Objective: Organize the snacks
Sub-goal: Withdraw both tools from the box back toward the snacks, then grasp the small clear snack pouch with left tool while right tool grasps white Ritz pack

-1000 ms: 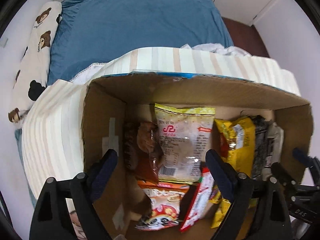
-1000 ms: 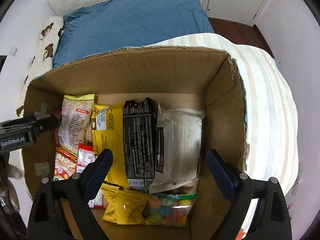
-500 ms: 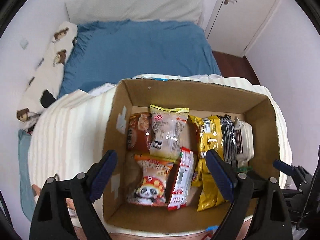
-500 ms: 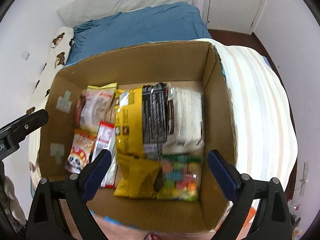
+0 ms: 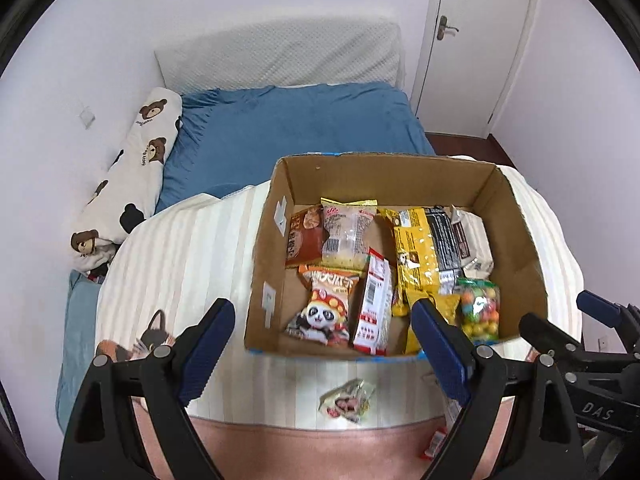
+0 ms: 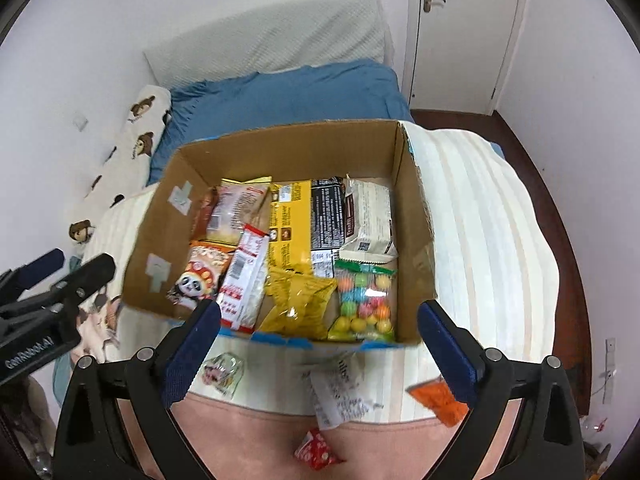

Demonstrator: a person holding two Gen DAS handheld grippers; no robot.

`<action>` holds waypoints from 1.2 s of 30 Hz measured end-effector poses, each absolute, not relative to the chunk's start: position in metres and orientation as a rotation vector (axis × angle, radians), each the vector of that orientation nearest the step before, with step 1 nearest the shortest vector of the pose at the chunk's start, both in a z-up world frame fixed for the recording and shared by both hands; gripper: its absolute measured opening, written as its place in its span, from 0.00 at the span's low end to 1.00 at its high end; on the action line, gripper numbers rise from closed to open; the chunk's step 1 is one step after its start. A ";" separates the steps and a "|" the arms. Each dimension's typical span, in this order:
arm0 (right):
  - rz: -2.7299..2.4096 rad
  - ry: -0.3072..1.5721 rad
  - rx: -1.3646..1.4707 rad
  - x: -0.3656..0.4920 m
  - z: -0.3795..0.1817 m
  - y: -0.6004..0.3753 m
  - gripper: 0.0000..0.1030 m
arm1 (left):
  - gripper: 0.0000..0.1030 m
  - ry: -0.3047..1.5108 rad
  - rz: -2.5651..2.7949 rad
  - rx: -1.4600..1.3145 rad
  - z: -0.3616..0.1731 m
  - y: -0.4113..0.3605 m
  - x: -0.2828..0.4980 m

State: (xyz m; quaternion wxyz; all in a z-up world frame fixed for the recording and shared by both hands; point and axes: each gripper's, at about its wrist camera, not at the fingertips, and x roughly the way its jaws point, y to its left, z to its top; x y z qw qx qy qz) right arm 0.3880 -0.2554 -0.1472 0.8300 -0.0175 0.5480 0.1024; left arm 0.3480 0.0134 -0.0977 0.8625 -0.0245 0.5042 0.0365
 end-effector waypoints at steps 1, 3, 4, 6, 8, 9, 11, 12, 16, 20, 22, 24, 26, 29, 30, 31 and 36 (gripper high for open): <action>0.219 1.150 -0.033 0.380 -0.141 -0.257 0.98 | 0.88 1.052 0.078 -0.057 -0.095 0.014 0.343; 0.222 1.131 -0.020 0.370 -0.133 -0.260 0.98 | 0.88 1.039 0.081 -0.069 -0.090 0.013 0.331; 0.224 1.128 -0.012 0.366 -0.130 -0.262 0.98 | 0.88 1.034 0.085 -0.070 -0.089 0.013 0.327; 0.229 1.134 0.012 0.357 -0.129 -0.269 0.98 | 0.88 1.028 0.083 -0.075 -0.086 0.011 0.315; 0.223 1.156 0.044 0.349 -0.135 -0.279 0.98 | 0.88 1.029 0.085 -0.080 -0.086 0.010 0.307; 0.219 1.173 0.064 0.346 -0.141 -0.285 0.98 | 0.88 1.031 0.091 -0.083 -0.089 0.009 0.302; 0.213 1.224 0.114 0.342 -0.160 -0.295 0.98 | 0.88 1.051 0.102 -0.091 -0.099 0.008 0.295; 0.203 1.255 0.140 0.340 -0.172 -0.302 0.98 | 0.88 1.063 0.109 -0.090 -0.106 0.008 0.292; 0.200 1.377 0.163 0.334 -0.231 -0.314 0.98 | 0.88 1.164 0.119 -0.071 -0.153 0.003 0.287; 0.222 1.437 0.079 0.339 -0.275 -0.306 0.98 | 0.88 1.265 0.129 -0.047 -0.201 -0.001 0.286; 0.237 1.455 0.013 0.345 -0.291 -0.296 0.98 | 0.88 1.313 0.130 -0.035 -0.223 -0.004 0.285; 0.254 1.475 -0.040 0.348 -0.306 -0.286 0.98 | 0.88 1.355 0.131 -0.030 -0.244 -0.007 0.282; 0.271 1.503 -0.108 0.350 -0.324 -0.272 0.95 | 0.88 1.386 0.140 -0.019 -0.260 -0.009 0.281; 0.248 1.512 -0.166 0.348 -0.340 -0.265 0.74 | 0.88 1.408 0.148 0.001 -0.276 -0.011 0.281; 0.231 1.505 -0.184 0.346 -0.342 -0.265 0.68 | 0.88 1.408 0.150 0.011 -0.277 -0.011 0.281; 0.224 1.496 -0.177 0.343 -0.341 -0.269 0.66 | 0.88 1.410 0.148 0.015 -0.278 -0.011 0.282; 0.160 1.506 -0.028 0.331 -0.334 -0.304 0.61 | 0.88 1.396 0.109 -0.024 -0.274 -0.007 0.288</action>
